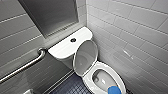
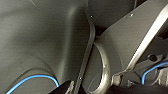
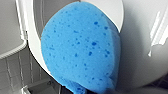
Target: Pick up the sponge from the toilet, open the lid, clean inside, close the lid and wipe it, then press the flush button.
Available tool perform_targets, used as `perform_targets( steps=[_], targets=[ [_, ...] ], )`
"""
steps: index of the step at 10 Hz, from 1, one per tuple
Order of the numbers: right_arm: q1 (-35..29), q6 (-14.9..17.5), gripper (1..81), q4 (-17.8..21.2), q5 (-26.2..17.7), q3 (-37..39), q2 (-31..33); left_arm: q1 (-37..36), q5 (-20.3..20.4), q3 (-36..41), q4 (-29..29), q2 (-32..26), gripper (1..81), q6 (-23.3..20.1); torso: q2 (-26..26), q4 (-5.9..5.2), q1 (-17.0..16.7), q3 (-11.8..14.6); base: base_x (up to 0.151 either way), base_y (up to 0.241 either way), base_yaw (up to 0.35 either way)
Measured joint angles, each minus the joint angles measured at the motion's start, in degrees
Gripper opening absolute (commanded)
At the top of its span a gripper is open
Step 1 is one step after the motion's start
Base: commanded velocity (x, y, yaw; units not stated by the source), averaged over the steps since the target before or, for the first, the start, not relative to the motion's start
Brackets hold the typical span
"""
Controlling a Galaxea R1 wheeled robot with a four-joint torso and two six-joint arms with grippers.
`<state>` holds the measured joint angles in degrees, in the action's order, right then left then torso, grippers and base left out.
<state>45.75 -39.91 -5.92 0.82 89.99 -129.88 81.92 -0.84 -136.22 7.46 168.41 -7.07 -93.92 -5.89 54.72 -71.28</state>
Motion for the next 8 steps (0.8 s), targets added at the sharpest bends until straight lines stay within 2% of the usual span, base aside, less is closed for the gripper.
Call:
perform_targets(
  steps=[4,8],
  targets=[
    [4.28,0.12,1.0,-0.16,2.27,-5.99,8.81,-0.01,0.02,0.0,0.0,0.0,81.1,-0.15,0.0,0.0,0.0,0.0,0.0,0.0,0.0],
    [5.79,0.04,1.0,-0.27,2.56,-13.03,13.51,-0.01,0.05,0.0,-0.02,0.0,81.1,-0.39,-0.02,0.0,0.0,0.0,0.0,0.0,0.0]
  ],
)
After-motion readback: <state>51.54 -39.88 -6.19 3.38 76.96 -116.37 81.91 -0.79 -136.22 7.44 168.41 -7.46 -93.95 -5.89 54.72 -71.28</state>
